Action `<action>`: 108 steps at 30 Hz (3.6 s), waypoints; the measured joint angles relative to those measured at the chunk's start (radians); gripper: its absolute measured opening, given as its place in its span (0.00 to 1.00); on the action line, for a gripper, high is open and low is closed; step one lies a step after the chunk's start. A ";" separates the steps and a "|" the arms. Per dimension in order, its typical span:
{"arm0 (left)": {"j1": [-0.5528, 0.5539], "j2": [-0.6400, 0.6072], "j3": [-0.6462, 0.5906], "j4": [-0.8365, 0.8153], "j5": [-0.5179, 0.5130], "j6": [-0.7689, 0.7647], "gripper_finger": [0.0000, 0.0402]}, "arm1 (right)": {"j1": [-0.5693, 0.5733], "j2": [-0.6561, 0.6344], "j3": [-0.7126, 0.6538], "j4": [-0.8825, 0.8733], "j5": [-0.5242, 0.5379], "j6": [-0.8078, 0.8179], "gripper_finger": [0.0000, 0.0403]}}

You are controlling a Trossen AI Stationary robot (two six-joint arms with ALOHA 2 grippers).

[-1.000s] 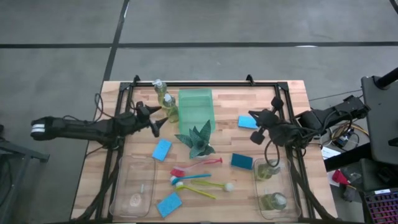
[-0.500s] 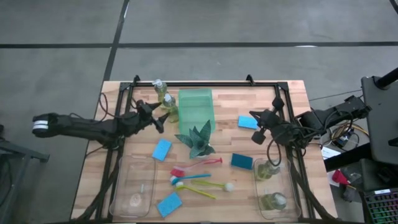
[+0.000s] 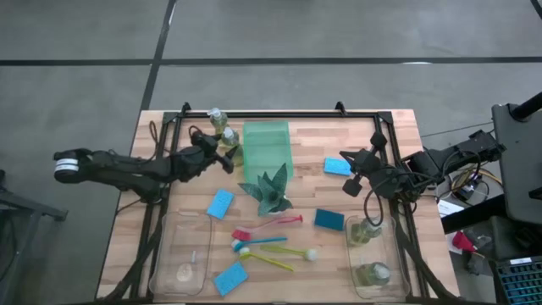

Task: Pick & Place Kitchen Sink Supplies
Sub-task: Put the yellow soap dispenser into the right transparent bin

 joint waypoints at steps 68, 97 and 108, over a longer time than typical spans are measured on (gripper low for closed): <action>-0.002 -0.096 0.337 -0.359 0.399 0.072 0.54 | -0.133 0.019 0.000 0.627 -0.551 -0.333 0.43; 0.001 0.253 0.783 -0.401 0.503 0.323 0.54 | -0.389 0.069 0.008 0.719 -0.742 -0.392 0.57; -0.003 0.443 0.927 -0.392 0.717 0.267 0.54 | -0.389 0.068 0.093 0.610 -0.735 -0.406 0.68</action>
